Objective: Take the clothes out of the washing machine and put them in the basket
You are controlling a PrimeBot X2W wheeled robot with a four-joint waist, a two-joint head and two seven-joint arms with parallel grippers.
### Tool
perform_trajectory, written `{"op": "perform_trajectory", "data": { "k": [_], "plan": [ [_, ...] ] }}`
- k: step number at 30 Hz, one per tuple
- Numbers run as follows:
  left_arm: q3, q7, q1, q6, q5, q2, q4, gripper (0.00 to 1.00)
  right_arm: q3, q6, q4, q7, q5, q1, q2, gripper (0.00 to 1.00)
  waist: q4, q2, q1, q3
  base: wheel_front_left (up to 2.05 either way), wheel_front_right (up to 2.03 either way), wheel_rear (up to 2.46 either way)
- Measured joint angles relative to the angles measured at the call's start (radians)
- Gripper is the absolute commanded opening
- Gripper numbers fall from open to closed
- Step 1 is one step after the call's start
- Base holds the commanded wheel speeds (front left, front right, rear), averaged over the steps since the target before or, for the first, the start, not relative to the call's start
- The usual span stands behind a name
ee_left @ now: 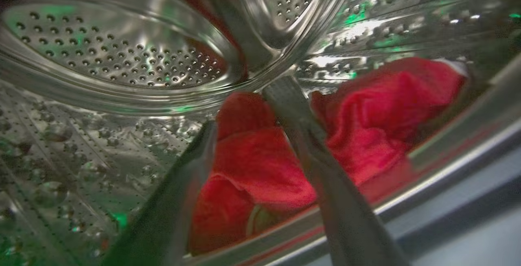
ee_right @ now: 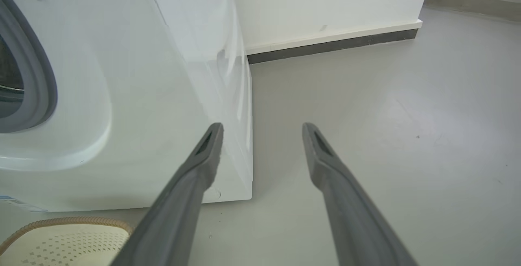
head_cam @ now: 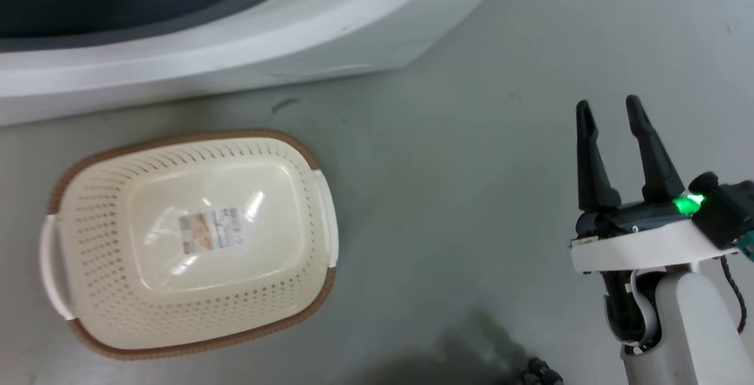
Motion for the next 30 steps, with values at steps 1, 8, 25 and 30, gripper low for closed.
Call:
{"op": "perform_trajectory", "data": {
  "k": [1, 8, 25, 30],
  "plan": [
    [0.000, 0.000, 0.000, 0.000, 0.000, 0.000, 0.000, 1.00, 0.000, 0.000, 0.000, 0.000, 0.000, 0.000, 0.000, 1.00, 0.000, 0.0000, 0.0000, 0.000, 0.00, 0.00, 0.00],
    [-0.142, 0.257, -0.294, 0.000, -0.069, 0.092, 0.095, 1.00, 0.042, 0.000, -0.033, 0.000, 0.046, -0.016, 0.001, 1.00, -0.066, 0.0001, -0.0001, 0.112, 0.00, 0.00, 0.00],
    [-0.298, 0.619, -0.581, 0.000, -0.170, 0.167, 0.225, 1.00, 0.104, 0.000, -0.055, 0.000, 0.128, -0.021, 0.001, 1.00, -0.162, 0.0000, -0.0002, 0.287, 0.00, 0.00, 0.00],
    [-0.320, 0.645, -0.586, 0.000, -0.196, 0.171, 0.226, 1.00, 0.091, 0.000, -0.043, 0.000, 0.148, -0.023, 0.000, 1.00, -0.171, 0.0000, -0.0003, 0.300, 0.00, 0.00, 0.00]
  ]
}}
